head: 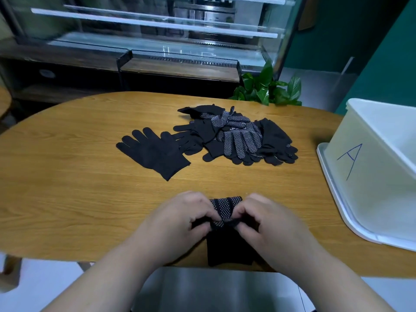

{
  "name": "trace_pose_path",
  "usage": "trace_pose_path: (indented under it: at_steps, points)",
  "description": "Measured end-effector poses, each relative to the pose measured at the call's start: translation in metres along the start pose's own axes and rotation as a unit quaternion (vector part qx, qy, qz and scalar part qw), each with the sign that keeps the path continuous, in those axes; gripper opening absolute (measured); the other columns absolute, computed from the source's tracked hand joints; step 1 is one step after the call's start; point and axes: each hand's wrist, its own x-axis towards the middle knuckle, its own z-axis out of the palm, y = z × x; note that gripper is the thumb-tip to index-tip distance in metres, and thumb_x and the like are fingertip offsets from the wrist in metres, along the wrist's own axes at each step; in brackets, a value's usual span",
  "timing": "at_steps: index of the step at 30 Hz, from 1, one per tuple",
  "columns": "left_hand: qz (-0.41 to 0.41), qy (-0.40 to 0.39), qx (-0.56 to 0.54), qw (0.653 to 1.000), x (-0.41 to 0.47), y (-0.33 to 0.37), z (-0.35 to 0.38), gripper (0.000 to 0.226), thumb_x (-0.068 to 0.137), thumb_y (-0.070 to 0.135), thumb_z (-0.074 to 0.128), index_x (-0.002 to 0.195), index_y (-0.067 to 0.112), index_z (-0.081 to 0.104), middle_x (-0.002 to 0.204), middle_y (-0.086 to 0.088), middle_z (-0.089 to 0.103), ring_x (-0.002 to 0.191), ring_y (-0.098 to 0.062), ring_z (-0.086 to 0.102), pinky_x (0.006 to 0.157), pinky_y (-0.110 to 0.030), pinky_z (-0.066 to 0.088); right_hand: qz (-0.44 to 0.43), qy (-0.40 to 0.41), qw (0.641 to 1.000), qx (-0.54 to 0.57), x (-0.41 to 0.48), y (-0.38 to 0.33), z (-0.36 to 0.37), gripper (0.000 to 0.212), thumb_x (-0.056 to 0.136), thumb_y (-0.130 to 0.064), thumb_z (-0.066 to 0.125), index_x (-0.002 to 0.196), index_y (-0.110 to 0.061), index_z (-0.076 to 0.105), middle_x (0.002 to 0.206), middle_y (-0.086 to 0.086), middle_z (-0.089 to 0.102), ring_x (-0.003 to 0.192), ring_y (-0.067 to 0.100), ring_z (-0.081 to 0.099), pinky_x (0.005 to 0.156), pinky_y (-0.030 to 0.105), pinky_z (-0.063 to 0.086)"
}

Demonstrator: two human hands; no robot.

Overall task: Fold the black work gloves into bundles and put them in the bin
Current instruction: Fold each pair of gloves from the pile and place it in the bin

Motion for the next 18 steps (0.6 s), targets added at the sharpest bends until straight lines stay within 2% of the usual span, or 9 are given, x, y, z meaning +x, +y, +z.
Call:
trace_pose_path:
  at_steps: [3,7,9,11,14,15,16,18]
  points:
    - [0.027,-0.004,-0.005,1.0,-0.004,0.003,-0.001,0.024,0.078,0.041,0.064,0.102,0.039,0.063,0.102,0.023,0.059,0.096,0.007,0.053,0.085,-0.015,0.043,-0.005,-0.019,0.999,-0.03,-0.003,0.003,0.002,0.011,0.088,-0.032,0.062,0.096,-0.037,0.056,0.096,-0.022,0.049,0.088,-0.001,0.04,0.067,0.009,0.033]
    - [0.063,-0.018,-0.036,0.997,-0.011,0.002,-0.009,0.017,0.082,0.039,0.07,0.097,0.03,0.073,0.105,0.02,0.066,0.1,0.001,0.06,0.092,-0.029,0.043,-0.027,-0.046,0.999,-0.005,-0.011,0.008,-0.002,0.02,0.082,-0.045,0.051,0.099,-0.039,0.06,0.103,-0.027,0.053,0.092,-0.003,0.051,0.076,0.014,0.04]
    - [0.047,-0.009,-0.111,0.993,-0.013,0.001,-0.013,0.015,0.085,0.03,0.066,0.095,0.026,0.075,0.101,0.015,0.071,0.097,-0.005,0.066,0.089,-0.028,0.047,-0.037,-0.06,0.997,0.015,-0.014,0.009,-0.005,0.024,0.081,-0.044,0.048,0.099,-0.039,0.065,0.104,-0.029,0.053,0.096,-0.005,0.053,0.08,0.02,0.045]
    - [0.0,0.015,-0.239,0.971,-0.015,0.001,-0.016,0.017,0.084,0.026,0.063,0.094,0.021,0.076,0.095,0.004,0.075,0.091,-0.015,0.07,0.083,-0.026,0.051,-0.048,-0.053,0.997,0.023,-0.016,0.01,-0.008,0.025,0.081,-0.043,0.048,0.096,-0.039,0.067,0.104,-0.03,0.054,0.096,-0.005,0.055,0.079,0.024,0.048]
    - [-0.091,0.089,-0.416,0.901,-0.013,0.001,-0.021,0.014,0.083,0.016,0.065,0.091,0.014,0.077,0.085,-0.01,0.076,0.079,-0.021,0.071,0.076,-0.025,0.054,-0.057,0.012,0.997,0.056,-0.017,0.012,-0.009,0.017,0.082,-0.038,0.054,0.088,-0.034,0.07,0.099,-0.028,0.06,0.089,-0.004,0.059,0.074,0.02,0.048]
    - [-0.125,0.117,-0.408,0.897,-0.011,0.001,-0.021,0.014,0.085,0.013,0.066,0.089,0.02,0.077,0.083,-0.008,0.076,0.077,-0.019,0.071,0.075,-0.023,0.054,-0.055,0.046,0.995,0.072,-0.017,0.012,-0.008,0.015,0.083,-0.035,0.056,0.085,-0.032,0.071,0.096,-0.025,0.062,0.087,-0.004,0.06,0.073,0.016,0.046]
    - [-0.153,0.139,-0.357,0.911,-0.009,0.0,-0.021,0.019,0.087,0.011,0.068,0.086,0.027,0.077,0.083,-0.002,0.076,0.077,-0.014,0.071,0.076,-0.02,0.052,-0.047,0.082,0.992,0.08,-0.015,0.013,-0.008,0.014,0.083,-0.034,0.058,0.083,-0.031,0.071,0.093,-0.024,0.063,0.085,-0.004,0.061,0.073,0.012,0.044]
    - [-0.163,0.146,-0.171,0.961,-0.006,-0.007,-0.019,0.028,0.086,0.011,0.075,0.081,0.038,0.074,0.089,0.016,0.074,0.086,-0.001,0.067,0.081,-0.012,0.045,-0.022,0.134,0.988,0.074,-0.01,0.017,-0.005,0.01,0.084,-0.033,0.063,0.082,-0.031,0.072,0.091,-0.022,0.064,0.087,-0.005,0.06,0.075,0.005,0.039]
